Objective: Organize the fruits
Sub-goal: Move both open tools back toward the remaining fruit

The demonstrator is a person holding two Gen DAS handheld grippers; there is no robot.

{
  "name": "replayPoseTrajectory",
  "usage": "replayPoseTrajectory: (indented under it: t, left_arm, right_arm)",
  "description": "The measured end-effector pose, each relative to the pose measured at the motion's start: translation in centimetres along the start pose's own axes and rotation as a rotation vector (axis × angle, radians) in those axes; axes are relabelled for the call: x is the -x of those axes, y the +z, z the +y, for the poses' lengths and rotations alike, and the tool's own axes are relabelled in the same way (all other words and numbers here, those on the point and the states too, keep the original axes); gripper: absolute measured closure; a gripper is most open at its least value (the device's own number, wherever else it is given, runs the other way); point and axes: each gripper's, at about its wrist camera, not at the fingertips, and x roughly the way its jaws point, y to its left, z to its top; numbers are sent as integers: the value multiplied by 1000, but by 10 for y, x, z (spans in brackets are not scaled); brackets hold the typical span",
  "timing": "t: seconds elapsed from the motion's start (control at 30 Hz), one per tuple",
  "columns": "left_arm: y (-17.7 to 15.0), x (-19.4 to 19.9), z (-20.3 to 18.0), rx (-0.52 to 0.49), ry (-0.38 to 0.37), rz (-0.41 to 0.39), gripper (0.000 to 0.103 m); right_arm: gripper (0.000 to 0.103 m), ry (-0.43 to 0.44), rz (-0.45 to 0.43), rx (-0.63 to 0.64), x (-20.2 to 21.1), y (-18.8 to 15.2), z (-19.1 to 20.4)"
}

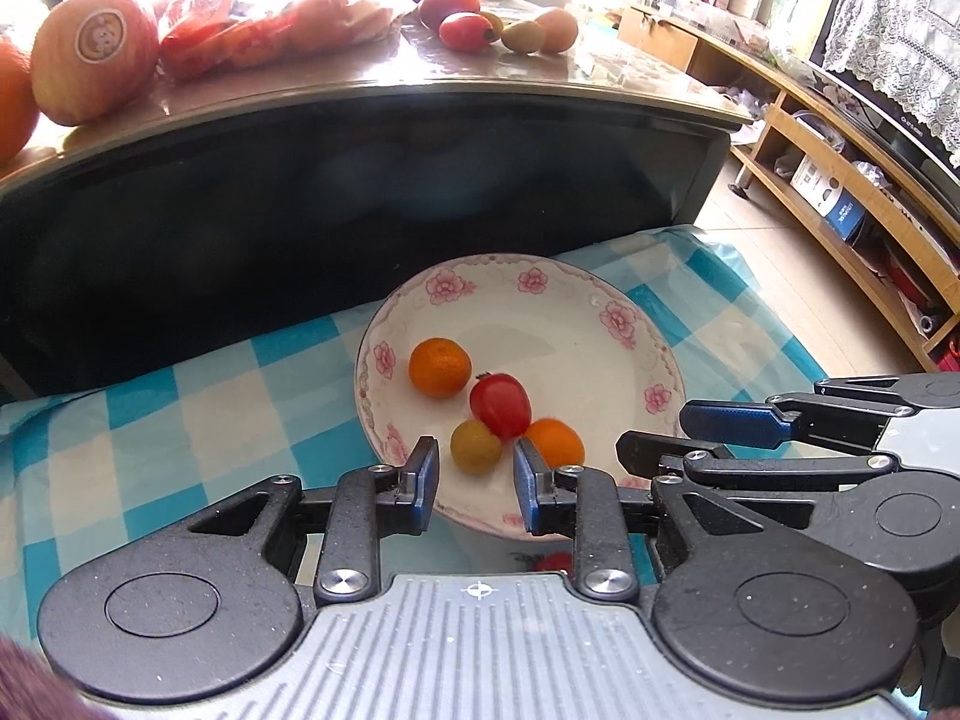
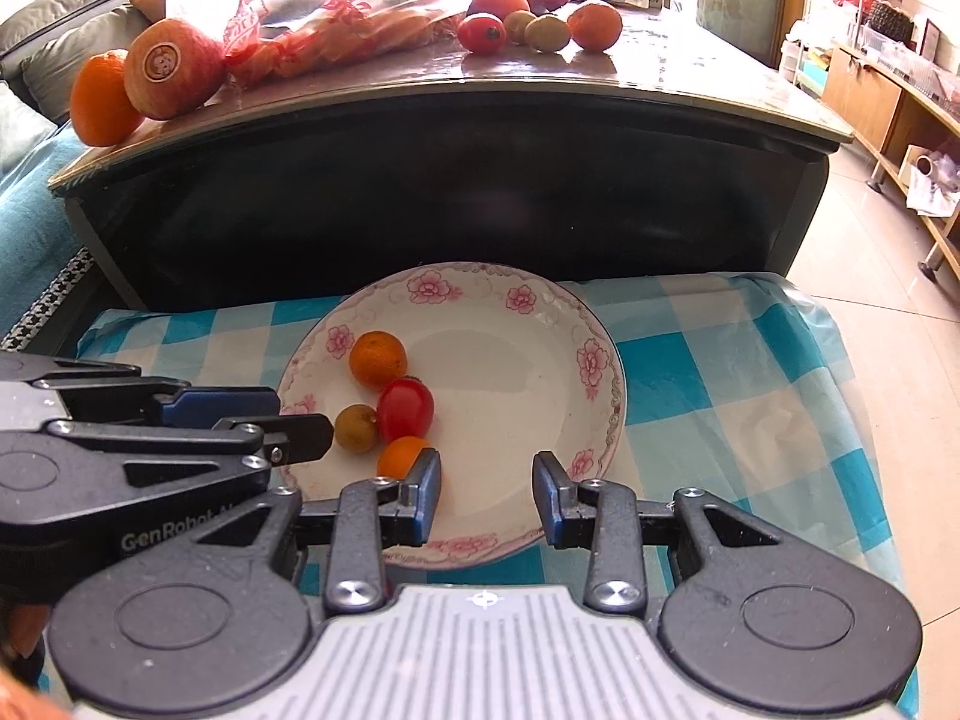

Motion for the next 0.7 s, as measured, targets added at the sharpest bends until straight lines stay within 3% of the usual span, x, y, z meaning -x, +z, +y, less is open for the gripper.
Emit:
replayPoseTrajectory:
  t: [0.7]
  left_arm:
    - [-45, 15, -7, -24, -32, 73, 68]
  right_arm:
    - [65, -1, 74, 10, 23, -39, 18]
